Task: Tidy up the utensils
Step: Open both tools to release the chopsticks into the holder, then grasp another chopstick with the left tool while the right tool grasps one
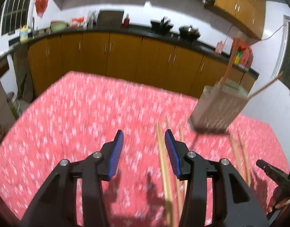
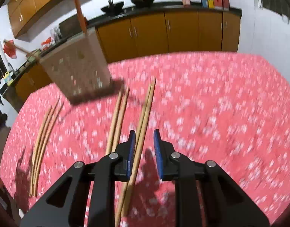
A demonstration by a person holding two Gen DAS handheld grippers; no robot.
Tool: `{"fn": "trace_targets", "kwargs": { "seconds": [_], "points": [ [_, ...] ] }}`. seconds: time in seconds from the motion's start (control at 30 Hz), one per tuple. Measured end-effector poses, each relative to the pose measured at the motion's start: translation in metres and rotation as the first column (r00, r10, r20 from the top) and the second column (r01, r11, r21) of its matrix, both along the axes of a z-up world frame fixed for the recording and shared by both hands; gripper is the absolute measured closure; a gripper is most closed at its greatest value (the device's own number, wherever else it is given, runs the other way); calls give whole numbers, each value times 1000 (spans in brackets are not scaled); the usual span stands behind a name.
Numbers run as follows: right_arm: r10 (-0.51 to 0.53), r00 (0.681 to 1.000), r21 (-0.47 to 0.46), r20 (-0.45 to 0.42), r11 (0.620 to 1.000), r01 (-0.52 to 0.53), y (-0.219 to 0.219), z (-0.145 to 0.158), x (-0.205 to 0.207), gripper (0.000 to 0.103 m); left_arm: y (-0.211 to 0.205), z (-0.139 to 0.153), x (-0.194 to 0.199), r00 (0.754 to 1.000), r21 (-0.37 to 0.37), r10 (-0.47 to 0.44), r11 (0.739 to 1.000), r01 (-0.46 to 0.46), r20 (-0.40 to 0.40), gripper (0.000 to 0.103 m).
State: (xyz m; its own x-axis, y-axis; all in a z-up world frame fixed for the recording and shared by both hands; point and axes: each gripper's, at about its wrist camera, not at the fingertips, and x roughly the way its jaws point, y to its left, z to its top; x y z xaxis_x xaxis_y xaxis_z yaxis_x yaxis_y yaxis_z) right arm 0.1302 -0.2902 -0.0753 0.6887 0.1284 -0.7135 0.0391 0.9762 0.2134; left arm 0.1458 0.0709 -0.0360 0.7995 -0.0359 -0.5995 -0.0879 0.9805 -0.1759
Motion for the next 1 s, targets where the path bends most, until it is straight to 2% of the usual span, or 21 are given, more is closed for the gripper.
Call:
{"fn": "trace_targets", "kwargs": {
  "seconds": [0.13, 0.3, 0.5, 0.57, 0.67, 0.7, 0.83, 1.0],
  "points": [
    [10, 1000, 14, -28, 1000, -10, 3, -14, -4, 82, 1, -25, -5, 998, -4, -9, 1000, 9, -55, 58],
    [23, 998, 5, -57, 1000, -23, 7, -25, -3, 85, -10, -42, -8, 995, 6, -37, 999, 37, -92, 58],
    [15, 998, -58, -55, 998, -18, 10, -23, -1, 86, -20, -48, -9, 992, 17, -66, 998, 68, -109, 58],
    [-15, 998, -114, -68, 993, 7, 11, -25, 1, 92, -22, -49, -9, 991, 15, -74, 997, 76, -115, 58],
    [-16, 998, -101, -65, 995, 9, 8, -27, 1, 92, -24, -52, -10, 988, 6, -89, 996, 91, -125, 58],
    [-15, 998, -110, -65, 994, 8, 9, -27, 1, 95, -25, -53, -10, 987, 4, -94, 995, 96, -128, 60],
    [-38, 998, -103, -60, 994, 31, 4, -28, 2, 95, -28, -58, -11, 981, -15, -124, 992, 123, -146, 69],
    [-35, 998, -103, -58, 994, 29, 4, -28, 3, 95, -35, -66, -12, 973, -4, -153, 988, 154, -173, 80]
  ]
}}
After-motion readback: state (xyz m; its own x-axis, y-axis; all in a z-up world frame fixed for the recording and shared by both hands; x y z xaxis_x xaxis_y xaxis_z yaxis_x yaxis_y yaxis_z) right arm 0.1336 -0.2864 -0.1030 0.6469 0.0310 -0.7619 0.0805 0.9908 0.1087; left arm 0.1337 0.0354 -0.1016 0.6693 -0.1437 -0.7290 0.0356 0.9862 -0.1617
